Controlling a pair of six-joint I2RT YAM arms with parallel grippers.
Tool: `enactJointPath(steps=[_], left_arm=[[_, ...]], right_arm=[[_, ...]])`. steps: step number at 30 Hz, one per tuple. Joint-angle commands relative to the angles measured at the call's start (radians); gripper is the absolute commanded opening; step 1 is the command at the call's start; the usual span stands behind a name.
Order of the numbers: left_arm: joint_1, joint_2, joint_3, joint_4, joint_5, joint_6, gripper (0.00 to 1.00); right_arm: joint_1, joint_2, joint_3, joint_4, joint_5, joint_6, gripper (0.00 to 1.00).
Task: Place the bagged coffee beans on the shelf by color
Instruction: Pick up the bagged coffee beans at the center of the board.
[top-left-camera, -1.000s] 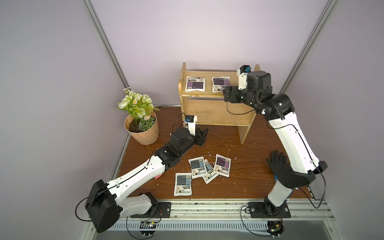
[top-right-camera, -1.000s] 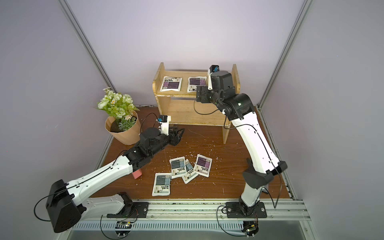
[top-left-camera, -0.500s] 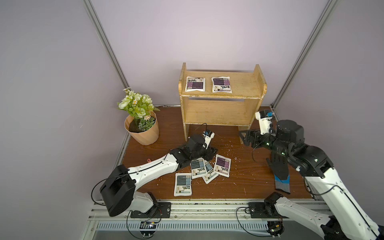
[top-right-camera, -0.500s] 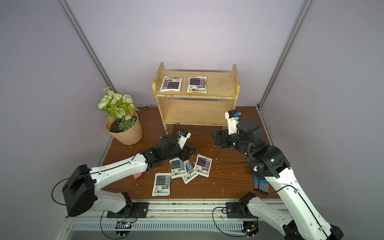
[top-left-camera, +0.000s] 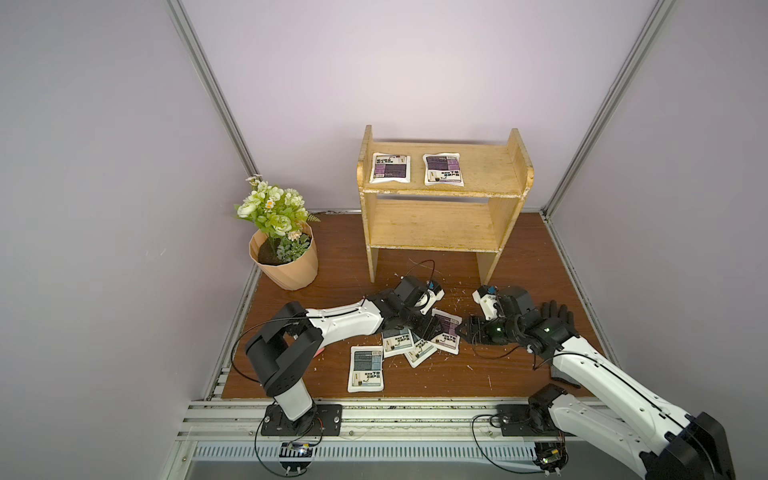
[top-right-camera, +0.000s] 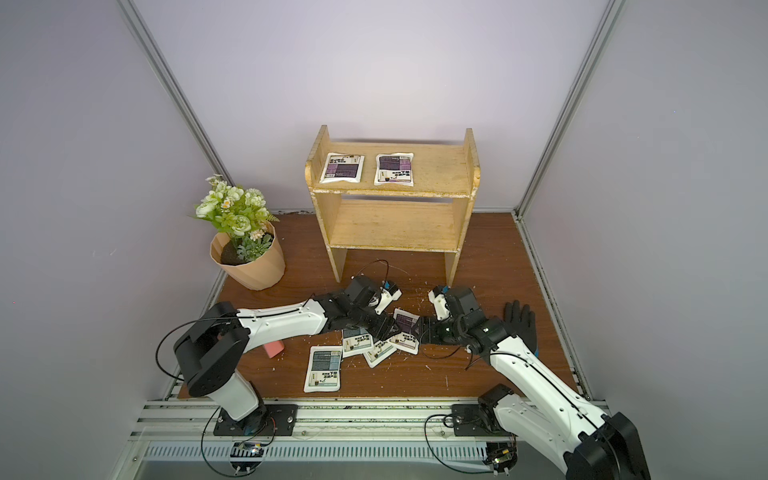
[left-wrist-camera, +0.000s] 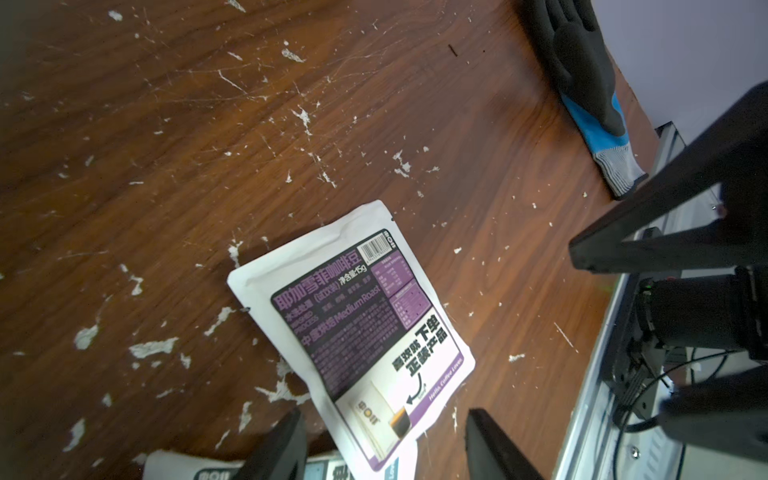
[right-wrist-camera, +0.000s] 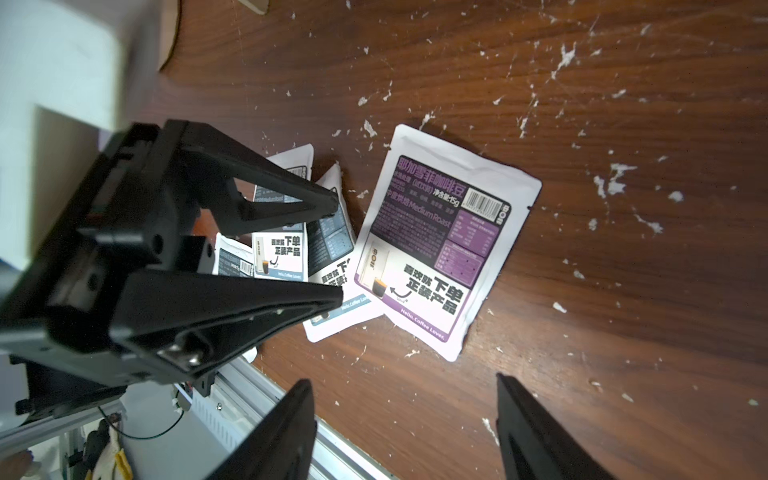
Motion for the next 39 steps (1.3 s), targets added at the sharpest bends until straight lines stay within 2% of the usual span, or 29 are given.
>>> enactJointPath(steps=[1,4,8,9,19,36,39], left_arm=[[0.038,0.020,-0.013,0.024,0.074,-0.018,0.64],[0.063,0.026,-0.029,0.047,0.087,-0.033,0.64],[0.066,0.048,-0.016,0.046,0.073,-0.022,0.64],[0.066,0.057,-0.013,0.046,0.065,-0.026,0.64],[0.068,0.113,-0.019,0.070,0.094,-0.032,0.64],[0.066,0.202,0.009,0.077,0.186,-0.023,0.64],[0.066,0.214,0.013,0.069,0.201,-0.017,0.59]], right_arm=[[-0.023,-0.001,-0.034,0.103,-0.061,0.010,0.72],[-0.041,0.044,-0.057,0.152,-0.088,-0.002,0.67],[-0.046,0.102,-0.055,0.194,-0.116,-0.009,0.44],[-0.046,0.118,-0.055,0.204,-0.116,-0.010,0.43],[-0.047,0.267,-0.050,0.284,-0.125,-0.041,0.42],[-0.046,0.489,-0.159,0.505,-0.173,-0.032,0.38],[-0.046,0.516,-0.153,0.524,-0.181,-0.026,0.38]])
